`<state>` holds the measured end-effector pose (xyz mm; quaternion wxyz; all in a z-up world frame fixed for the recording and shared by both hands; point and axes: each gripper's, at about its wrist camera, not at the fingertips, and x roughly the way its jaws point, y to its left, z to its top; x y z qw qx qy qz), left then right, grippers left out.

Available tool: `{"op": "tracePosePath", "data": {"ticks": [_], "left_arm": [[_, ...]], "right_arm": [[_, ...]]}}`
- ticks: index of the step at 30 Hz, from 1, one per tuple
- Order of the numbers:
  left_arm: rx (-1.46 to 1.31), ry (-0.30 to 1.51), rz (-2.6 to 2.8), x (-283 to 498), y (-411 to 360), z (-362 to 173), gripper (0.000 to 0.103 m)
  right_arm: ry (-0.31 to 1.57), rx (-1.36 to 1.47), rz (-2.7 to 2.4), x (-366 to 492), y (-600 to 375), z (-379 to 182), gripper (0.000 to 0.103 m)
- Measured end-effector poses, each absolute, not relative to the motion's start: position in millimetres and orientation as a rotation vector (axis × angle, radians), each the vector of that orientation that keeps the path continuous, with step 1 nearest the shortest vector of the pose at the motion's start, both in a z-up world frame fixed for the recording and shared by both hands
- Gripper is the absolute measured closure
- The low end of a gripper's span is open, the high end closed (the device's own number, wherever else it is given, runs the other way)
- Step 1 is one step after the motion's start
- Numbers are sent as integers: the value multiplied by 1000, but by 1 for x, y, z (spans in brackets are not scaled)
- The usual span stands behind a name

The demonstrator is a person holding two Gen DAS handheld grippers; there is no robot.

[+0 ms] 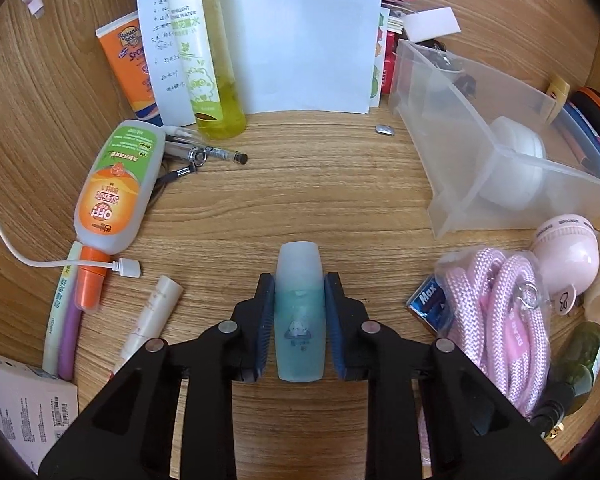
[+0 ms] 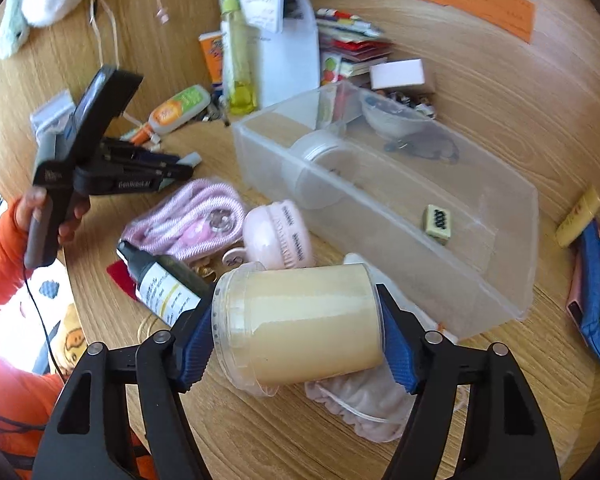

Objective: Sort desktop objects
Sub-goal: 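Grasp the small teal bottle with the left tool while the right tool grasps the beige jar, then carry the teal bottle and beige jar into the clear box and release both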

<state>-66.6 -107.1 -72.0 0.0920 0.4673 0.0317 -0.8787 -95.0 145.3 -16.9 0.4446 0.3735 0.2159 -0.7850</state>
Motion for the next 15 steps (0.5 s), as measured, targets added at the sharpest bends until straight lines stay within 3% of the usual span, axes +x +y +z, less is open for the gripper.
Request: {"op": "tracePosePath", "data": {"ticks": [15], "left_arm": [[1178,168,-2735,-69,-100,-19,79]], "right_arm": [[338,844,-2088,-120,180,33,34]]}}
